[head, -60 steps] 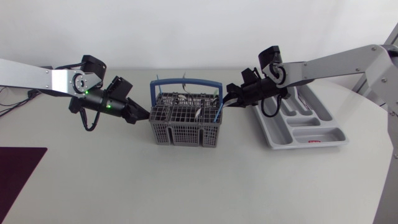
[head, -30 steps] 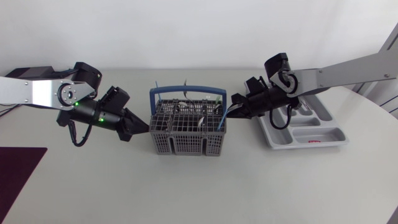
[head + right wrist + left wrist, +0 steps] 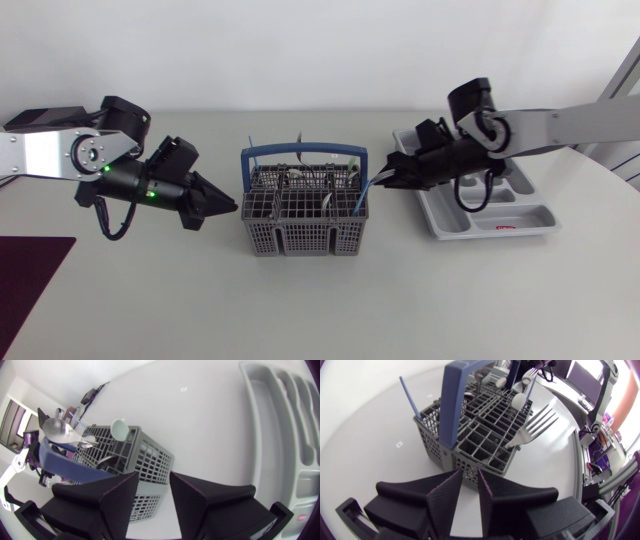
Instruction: Unload the cutlery basket into the drawer organizer.
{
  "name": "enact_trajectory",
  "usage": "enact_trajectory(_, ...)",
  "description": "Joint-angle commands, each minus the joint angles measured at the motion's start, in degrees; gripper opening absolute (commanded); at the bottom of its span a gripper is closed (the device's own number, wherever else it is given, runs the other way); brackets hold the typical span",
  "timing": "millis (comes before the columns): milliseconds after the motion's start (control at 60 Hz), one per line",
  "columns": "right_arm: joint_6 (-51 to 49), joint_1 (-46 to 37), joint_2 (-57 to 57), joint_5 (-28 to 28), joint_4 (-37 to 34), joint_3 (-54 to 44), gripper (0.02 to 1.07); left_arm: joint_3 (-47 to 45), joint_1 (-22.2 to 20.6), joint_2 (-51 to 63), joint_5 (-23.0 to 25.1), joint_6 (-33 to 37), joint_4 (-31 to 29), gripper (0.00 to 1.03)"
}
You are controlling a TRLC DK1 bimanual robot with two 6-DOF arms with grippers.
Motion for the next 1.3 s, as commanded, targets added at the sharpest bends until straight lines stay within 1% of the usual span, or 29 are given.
enact_trajectory(0,-2.6,-0.9,-6.9,1.3,0.3,-3.2,0.71,-0.3,1.1,-3.1,0.9,2.1,-0.3,0.39)
enact_trajectory(100,-4.6,-1.4,-15.0,1.6,0.1,-7.2,0.71,-1.3,1.3,-5.6,0.8,2.1,-0.4,0.39)
enact_trajectory(217,-7.0,-1.4,-23.7,2.6,-2.8,-10.0,0.71,-2.4,1.1,-8.8,0.6,2.1,-0.8,0.39)
enact_trajectory(383,-8.1,-1.0,-27.4,3.1,-6.5,-9.6,0.70,-3.5,-0.6,-13.6,-0.3,2.0,-1.7,0.39)
enact_trajectory(533,-7.6,0.1,-26.7,2.9,-10.3,-7.2,0.70,-4.4,-3.6,-16.7,-2.6,1.9,-2.6,0.39)
enact_trajectory(583,-7.4,0.6,-26.7,2.9,-11.1,-6.1,0.70,-4.5,-3.9,-17.4,-2.8,1.9,-2.6,0.39)
enact_trajectory(617,-7.3,1.0,-26.8,3.0,-11.6,-5.4,0.70,-4.6,-4.8,-18.2,-3.7,2.0,-2.7,0.39)
enact_trajectory(733,-8.2,3.9,-27.5,3.5,-11.9,-5.1,0.70,-4.6,-5.9,-19.0,-4.1,1.9,-2.8,0.39)
enact_trajectory(833,-8.5,9.2,-28.1,6.7,-12.0,-5.4,0.69,-5.0,-6.6,-19.2,-4.2,1.8,-2.8,0.39)
enact_trajectory(850,-8.5,10.7,-28.1,7.8,-11.9,-5.5,0.65,-5.1,-6.7,-19.2,-4.3,1.8,-2.8,0.39)
enact_trajectory(883,-8.5,12.4,-28.1,9.3,-11.8,-5.7,0.61,-5.2,-7.3,-19.2,-4.5,1.8,-2.8,0.39)
enact_trajectory(917,-8.4,13.5,-27.8,10.4,-11.7,-5.7,0.60,-5.4,-7.4,-19.2,-4.7,1.8,-2.8,0.39)
enact_trajectory(933,-8.4,14.6,-27.5,11.1,-11.6,-5.7,0.57,-5.6,-7.8,-19.2,-4.9,1.8,-2.8,0.39)
enact_trajectory(967,-8.4,15.2,-27.1,11.9,-11.5,-5.6,0.55,-5.7,-8.0,-19.2,-5.2,1.8,-2.8,0.39)
enact_trajectory(1050,-8.5,16.1,-25.4,14.0,-11.5,-4.7,0.55,-5.8,-8.1,-19.2,-5.3,1.9,-2.8,0.39)
enact_trajectory(1100,-8.5,16.3,-24.4,14.5,-11.9,-4.1,0.52,-5.8,-8.1,-19.2,-5.4,1.9,-2.7,0.39)
enact_trajectory(1283,-8.5,18.1,-20.2,19.0,-13.6,-0.6,0.50,-5.9,-8.1,-19.1,-5.5,2.0,-2.5,0.39)
